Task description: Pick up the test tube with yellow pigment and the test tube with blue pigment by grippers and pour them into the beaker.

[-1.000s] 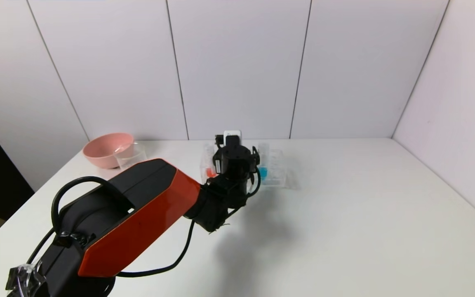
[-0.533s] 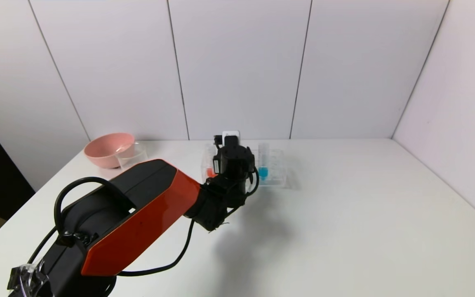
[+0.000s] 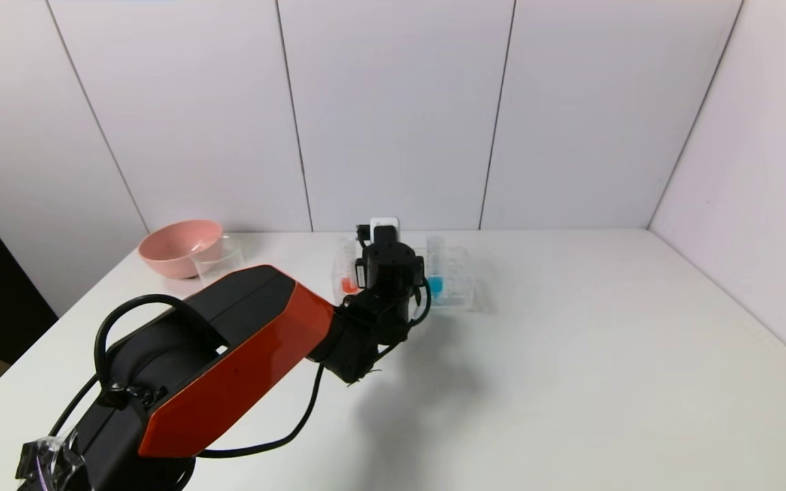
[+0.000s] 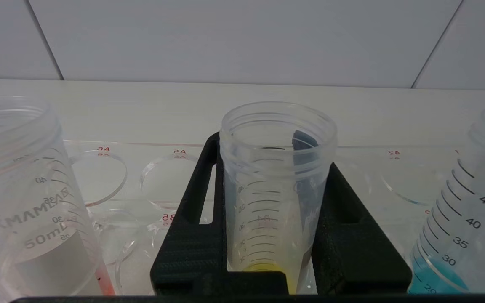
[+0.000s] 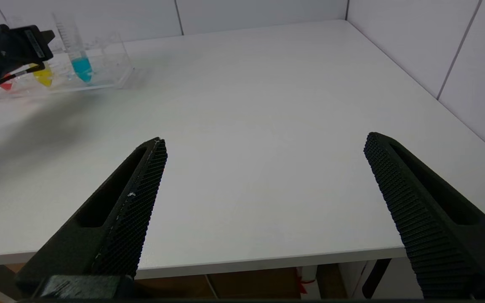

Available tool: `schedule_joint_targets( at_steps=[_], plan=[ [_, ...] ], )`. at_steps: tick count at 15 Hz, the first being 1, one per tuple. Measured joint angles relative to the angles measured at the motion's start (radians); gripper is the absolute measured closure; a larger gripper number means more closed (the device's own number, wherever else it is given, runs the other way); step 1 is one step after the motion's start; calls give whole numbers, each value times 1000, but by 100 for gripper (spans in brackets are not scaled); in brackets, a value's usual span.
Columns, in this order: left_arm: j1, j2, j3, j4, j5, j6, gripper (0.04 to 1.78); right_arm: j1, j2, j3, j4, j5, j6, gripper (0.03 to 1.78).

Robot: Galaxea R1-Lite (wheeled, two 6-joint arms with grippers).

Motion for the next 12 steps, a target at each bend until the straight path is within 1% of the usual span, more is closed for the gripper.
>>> schedule_joint_targets(
  at_steps=[6, 12],
  plan=[
    [0, -33, 14, 6, 5, 5, 128, -1, 0, 0, 0, 0, 0, 10],
    [-10, -100, 30, 11, 14, 57, 128, 0, 0, 0, 0, 0, 0, 10]
  ],
)
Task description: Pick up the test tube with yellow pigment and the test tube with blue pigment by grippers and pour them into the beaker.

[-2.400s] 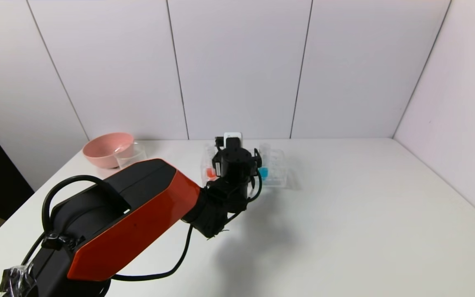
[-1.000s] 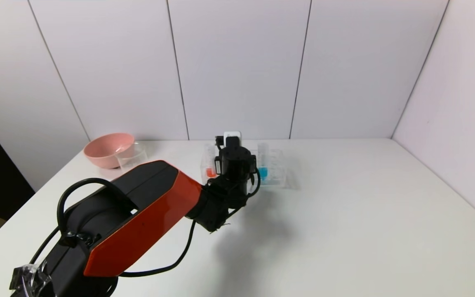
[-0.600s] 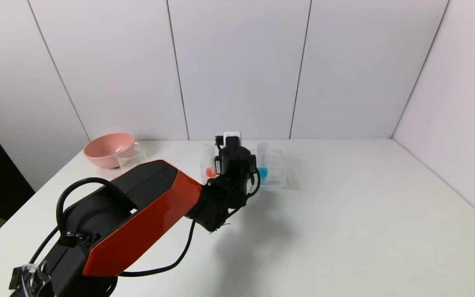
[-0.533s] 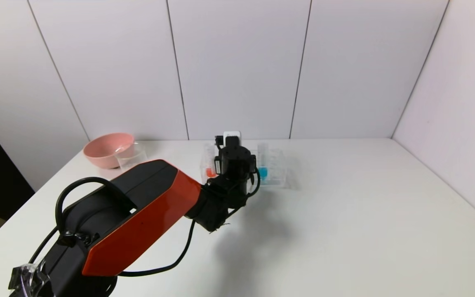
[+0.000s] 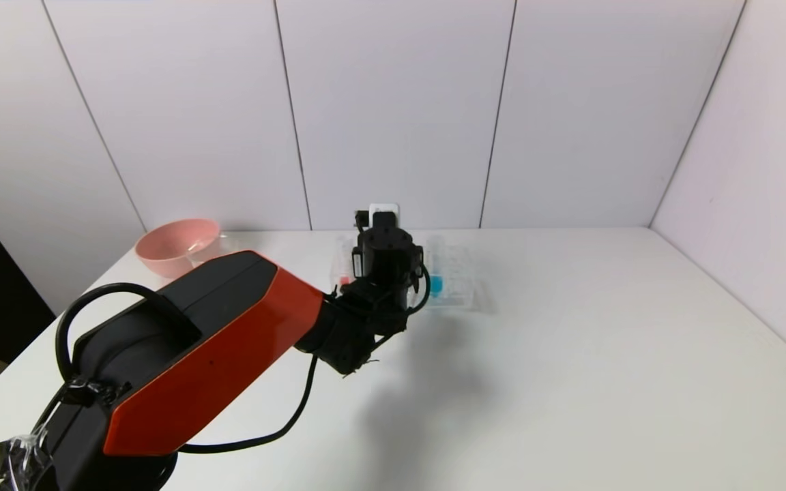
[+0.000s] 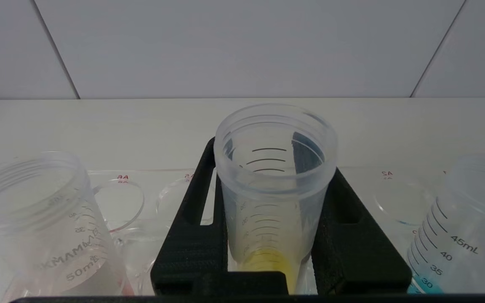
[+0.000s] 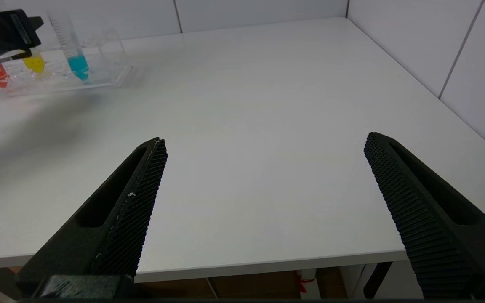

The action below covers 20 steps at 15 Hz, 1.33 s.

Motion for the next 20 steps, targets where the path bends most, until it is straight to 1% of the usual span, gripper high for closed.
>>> schedule_joint_targets(
  at_steps=[9, 14, 20],
  plan=[
    [-21, -131, 10, 93, 6, 9, 128, 0, 0, 0, 0, 0, 1, 10],
    [-30, -215, 11, 124, 4, 33, 128, 0, 0, 0, 0, 0, 0, 10],
    [-35, -367, 53, 212, 8, 34, 128, 0, 0, 0, 0, 0, 0, 10]
  ],
)
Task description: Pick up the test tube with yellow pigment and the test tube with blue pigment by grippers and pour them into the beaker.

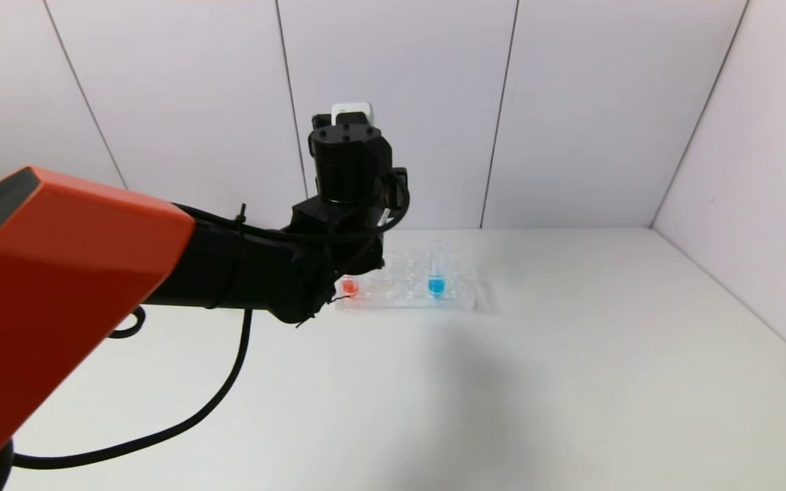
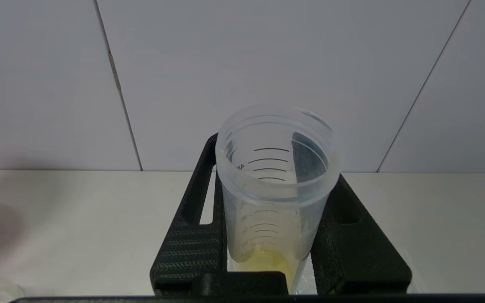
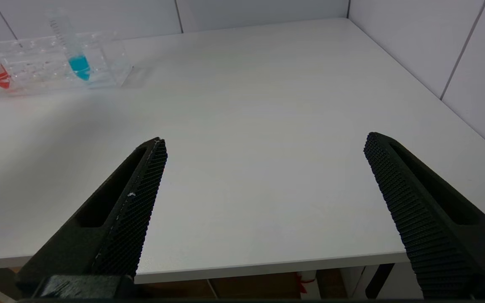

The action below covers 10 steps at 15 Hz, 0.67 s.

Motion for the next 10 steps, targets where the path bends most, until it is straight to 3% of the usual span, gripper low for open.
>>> schedule_joint_targets(
  at_steps=[4, 10],
  plan=[
    [75, -123, 122, 18, -7, 1, 128, 0, 0, 0, 0, 0, 0, 10],
    [334, -265, 296, 15, -71, -2, 128, 0, 0, 0, 0, 0, 0, 10]
  ],
)
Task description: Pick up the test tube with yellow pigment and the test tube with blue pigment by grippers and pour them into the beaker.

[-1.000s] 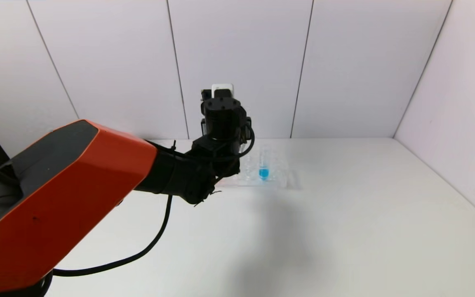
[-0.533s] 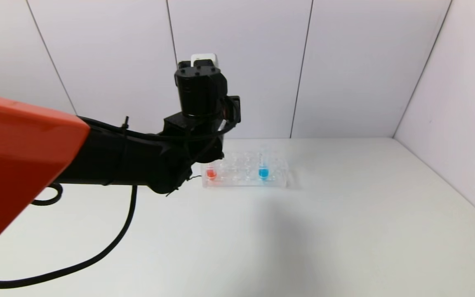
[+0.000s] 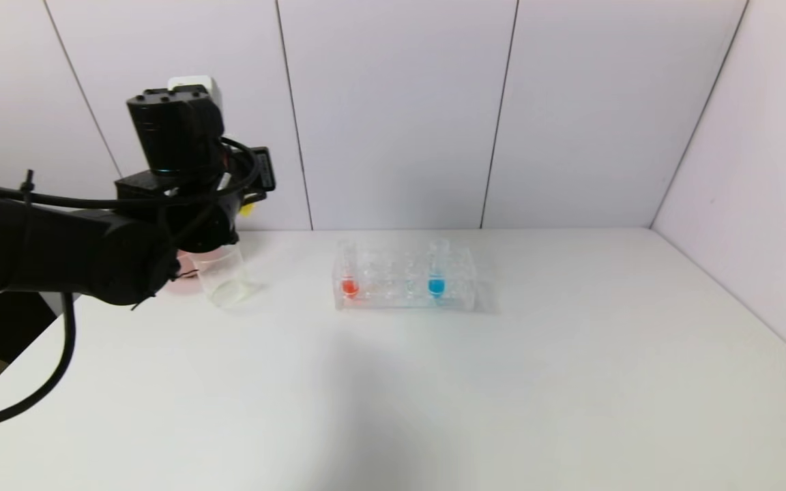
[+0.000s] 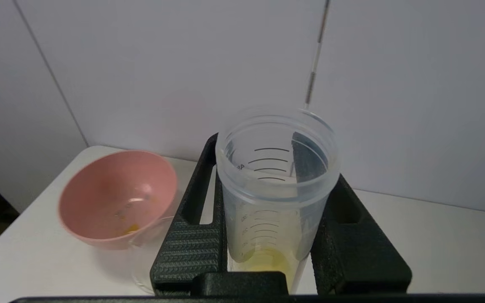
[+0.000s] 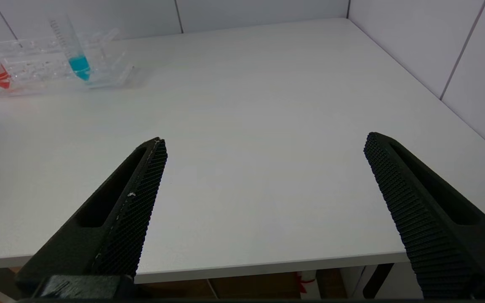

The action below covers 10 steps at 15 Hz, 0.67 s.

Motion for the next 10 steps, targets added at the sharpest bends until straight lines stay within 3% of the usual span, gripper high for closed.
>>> schedule_joint_targets(
  at_steps=[6, 10],
  plan=[
    [253, -106, 153, -1, -116, -2, 128, 0, 0, 0, 0, 0, 0, 10],
    [319, -127, 194, -3, -145, -2, 128, 0, 0, 0, 0, 0, 1, 10]
  ],
)
